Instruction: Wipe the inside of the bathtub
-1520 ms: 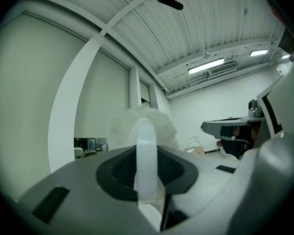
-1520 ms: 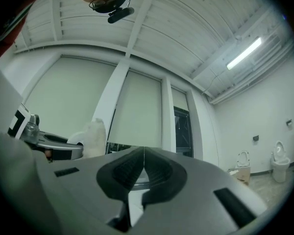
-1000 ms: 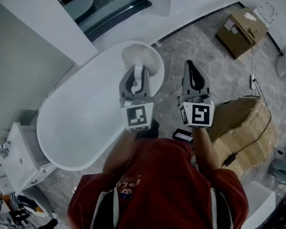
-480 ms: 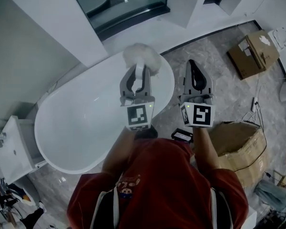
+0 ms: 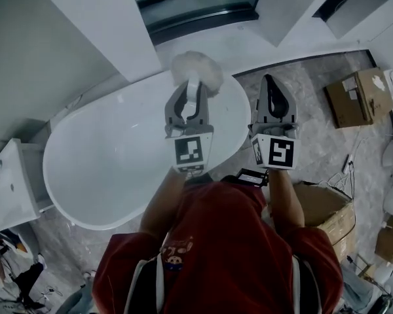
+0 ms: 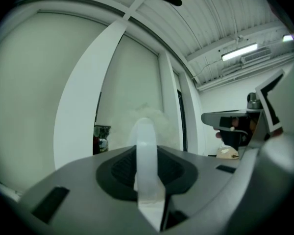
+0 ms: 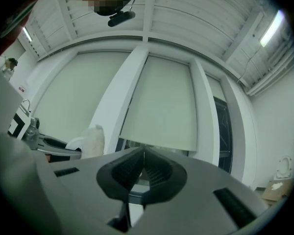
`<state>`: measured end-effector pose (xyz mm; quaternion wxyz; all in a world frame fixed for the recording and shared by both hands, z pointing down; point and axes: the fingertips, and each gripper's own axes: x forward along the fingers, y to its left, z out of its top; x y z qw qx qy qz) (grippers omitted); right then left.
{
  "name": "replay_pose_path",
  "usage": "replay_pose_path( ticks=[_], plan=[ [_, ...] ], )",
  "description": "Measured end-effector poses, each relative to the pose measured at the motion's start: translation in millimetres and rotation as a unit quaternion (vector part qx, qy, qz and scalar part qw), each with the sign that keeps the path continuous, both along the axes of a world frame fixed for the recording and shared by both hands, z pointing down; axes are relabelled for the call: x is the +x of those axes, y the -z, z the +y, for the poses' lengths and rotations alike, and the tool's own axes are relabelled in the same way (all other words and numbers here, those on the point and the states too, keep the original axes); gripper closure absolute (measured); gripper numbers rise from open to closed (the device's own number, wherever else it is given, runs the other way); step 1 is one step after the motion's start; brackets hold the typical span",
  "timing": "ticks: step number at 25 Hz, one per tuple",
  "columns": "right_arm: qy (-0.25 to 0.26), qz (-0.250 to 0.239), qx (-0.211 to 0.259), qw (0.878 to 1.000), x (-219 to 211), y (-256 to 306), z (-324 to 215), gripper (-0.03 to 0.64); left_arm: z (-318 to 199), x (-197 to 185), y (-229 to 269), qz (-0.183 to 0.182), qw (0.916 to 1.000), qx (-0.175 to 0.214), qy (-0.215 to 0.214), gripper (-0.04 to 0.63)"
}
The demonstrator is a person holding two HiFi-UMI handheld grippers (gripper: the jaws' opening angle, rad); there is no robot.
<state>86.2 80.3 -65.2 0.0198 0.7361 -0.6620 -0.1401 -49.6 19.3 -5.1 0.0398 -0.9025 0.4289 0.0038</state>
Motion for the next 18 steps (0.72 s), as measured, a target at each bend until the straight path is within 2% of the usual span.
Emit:
replay_pose_path(
  ticks=[7, 13, 18],
  plan=[
    [0.026, 0.001, -0.013, 1.0, 8, -15, -30, 0.604, -20, 4, -22, -0.012, 0.9992, -0.029, 0.027, 0.502],
    [0.062, 0.015, -0.016, 0.998, 37, -27, -70, 0.604, -45, 32, -43, -0.022, 0.9972, -0.046, 0.055, 0.502],
    [0.099, 0.012, -0.026, 0.995, 71, -43, -115, 0.604, -76, 61, -65, -0.037, 0.9919, -0.08, 0.091, 0.502]
  ],
)
